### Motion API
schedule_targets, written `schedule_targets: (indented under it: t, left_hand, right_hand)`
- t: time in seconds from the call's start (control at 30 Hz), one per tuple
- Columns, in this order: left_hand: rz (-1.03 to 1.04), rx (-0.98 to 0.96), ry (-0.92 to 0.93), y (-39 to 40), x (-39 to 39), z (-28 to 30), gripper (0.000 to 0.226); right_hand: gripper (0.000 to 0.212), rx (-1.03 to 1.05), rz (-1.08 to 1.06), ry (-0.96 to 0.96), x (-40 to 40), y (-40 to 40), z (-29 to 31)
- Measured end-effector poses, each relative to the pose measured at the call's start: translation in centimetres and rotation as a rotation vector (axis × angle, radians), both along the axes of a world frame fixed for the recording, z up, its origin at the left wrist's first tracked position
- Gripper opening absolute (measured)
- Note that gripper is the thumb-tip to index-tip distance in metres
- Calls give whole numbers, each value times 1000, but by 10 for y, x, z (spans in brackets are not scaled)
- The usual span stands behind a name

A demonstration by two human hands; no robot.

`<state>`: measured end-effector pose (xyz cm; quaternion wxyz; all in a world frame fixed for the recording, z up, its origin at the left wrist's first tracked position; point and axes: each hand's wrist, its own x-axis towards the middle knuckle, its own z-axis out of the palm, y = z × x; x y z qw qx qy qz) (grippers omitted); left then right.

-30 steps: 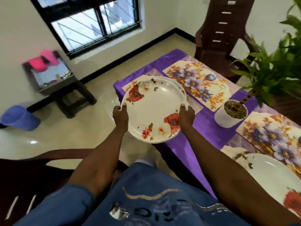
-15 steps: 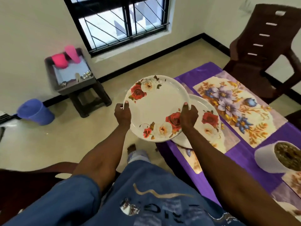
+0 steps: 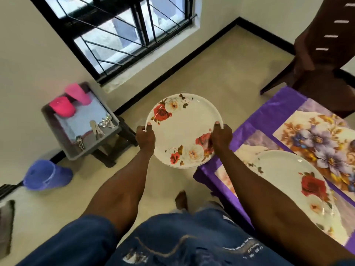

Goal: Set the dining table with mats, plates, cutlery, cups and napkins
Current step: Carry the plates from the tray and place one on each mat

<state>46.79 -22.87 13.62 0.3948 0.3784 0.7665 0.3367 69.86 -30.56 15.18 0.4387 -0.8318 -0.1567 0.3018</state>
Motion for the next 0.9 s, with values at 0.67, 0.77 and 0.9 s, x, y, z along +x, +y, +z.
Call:
schedule_targets:
  t: [0.67,0.77,0.9]
  left_hand:
    - [-309,-131,233,305,28,-13,39]
    - [-354,-127,251,355,51,-11,40]
    - [-485,-162,222,413,113,-21,42]
  right_hand:
    - [42,-83,-242,218,6,261,-53]
    - [44,-82,-332,224,18,295,-45]
    - [42,-78,-483,193,61,326,-42]
